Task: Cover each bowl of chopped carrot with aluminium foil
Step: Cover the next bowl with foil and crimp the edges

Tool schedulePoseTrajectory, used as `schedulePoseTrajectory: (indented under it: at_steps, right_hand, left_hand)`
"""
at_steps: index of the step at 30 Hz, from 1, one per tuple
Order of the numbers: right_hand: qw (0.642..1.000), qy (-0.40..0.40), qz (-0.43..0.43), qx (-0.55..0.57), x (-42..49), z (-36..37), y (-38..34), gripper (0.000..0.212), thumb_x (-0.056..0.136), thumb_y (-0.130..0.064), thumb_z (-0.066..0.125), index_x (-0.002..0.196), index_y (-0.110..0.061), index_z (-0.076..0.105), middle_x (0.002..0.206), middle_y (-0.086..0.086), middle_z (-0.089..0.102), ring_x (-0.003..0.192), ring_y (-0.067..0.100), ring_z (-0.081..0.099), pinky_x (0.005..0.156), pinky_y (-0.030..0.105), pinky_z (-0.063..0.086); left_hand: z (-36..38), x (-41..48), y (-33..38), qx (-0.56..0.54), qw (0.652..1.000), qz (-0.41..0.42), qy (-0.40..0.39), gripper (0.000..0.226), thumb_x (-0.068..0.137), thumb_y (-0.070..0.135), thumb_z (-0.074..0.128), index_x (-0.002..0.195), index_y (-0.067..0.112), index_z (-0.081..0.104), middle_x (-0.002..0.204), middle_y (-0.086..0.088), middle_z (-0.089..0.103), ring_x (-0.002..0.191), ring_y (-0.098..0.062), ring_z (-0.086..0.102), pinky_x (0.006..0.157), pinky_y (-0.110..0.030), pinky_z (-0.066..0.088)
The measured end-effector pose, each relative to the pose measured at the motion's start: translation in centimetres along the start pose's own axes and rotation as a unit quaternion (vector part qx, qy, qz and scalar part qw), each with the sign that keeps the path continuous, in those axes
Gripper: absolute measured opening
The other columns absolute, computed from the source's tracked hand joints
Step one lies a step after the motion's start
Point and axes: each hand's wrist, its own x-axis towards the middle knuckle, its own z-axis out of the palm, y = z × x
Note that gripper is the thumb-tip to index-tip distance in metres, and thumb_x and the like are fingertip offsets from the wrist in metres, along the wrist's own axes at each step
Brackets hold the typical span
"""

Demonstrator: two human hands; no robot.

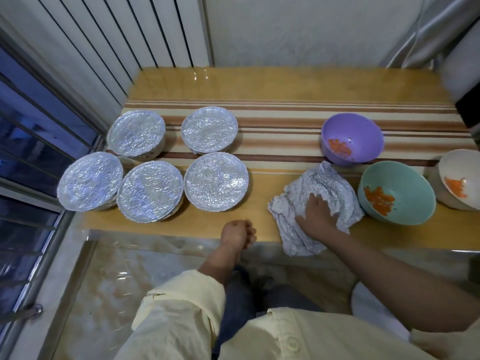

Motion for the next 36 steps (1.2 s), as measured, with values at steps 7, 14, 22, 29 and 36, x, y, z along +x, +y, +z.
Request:
schedulePoseTrajectory:
  at_steps: [7,14,22,29,36]
  right_hand:
    - [0.988,-0.057,-0.141,0.013,-1.9,1.7,3.1,0.071,0.094,-0.028,0.054,0.152,-0.015,0.014,0.160,0.009,0.002,0.146,0.026,0.005,0.116,0.038,0.018]
    - [0.980,-0.054,-0.179,0.075,-2.2,1.9,4.9,0.065,0.095,-0.023,0.055,0.151,-0.020,0.022,0.160,0.003,0.009,0.146,0.020,0.009,0.115,0.032,0.016]
    - [0.975,-0.014,-0.141,0.168,-2.0,1.4,4.9,0.056,0.097,-0.025,0.053,0.147,-0.011,0.032,0.152,0.008,0.033,0.140,0.022,0.029,0.111,0.029,0.023]
    - [0.959,0.007,-0.111,0.260,-1.9,0.8,4.5,0.051,0.093,-0.015,0.058,0.142,-0.012,0.042,0.138,0.006,0.051,0.126,0.018,0.049,0.101,0.027,0.038]
    - [0.938,0.099,-0.097,0.317,-2.3,0.0,4.4,0.043,0.096,-0.017,0.056,0.137,-0.011,0.047,0.134,0.007,0.054,0.124,0.020,0.050,0.097,0.023,0.037]
  left_hand:
    - [4.2,0.4,-0.8,0.045,0.997,0.037,-0.056,0.021,0.102,0.002,0.037,0.090,0.002,0.054,0.071,-0.013,0.052,0.054,-0.019,0.043,0.043,-0.020,0.029]
    - [6.9,0.9,-0.6,0.042,0.998,0.026,-0.031,0.034,0.096,0.000,0.042,0.064,0.010,0.044,0.056,-0.007,0.039,0.042,-0.015,0.031,0.038,-0.016,0.024]
    - [8.2,2.3,0.4,0.010,0.999,-0.003,-0.033,0.030,0.090,0.000,0.049,0.062,0.011,0.048,0.052,-0.005,0.038,0.044,-0.016,0.032,0.048,-0.022,0.023]
    - [8.5,3.2,1.7,0.052,0.995,0.025,-0.082,0.016,0.095,0.010,0.062,0.080,0.006,0.058,0.054,-0.006,0.048,0.044,-0.016,0.037,0.042,-0.022,0.028]
    - [8.0,4.2,3.8,0.123,0.986,0.082,-0.071,0.012,0.095,0.003,0.057,0.091,0.005,0.068,0.072,-0.007,0.057,0.062,-0.020,0.049,0.055,-0.026,0.038]
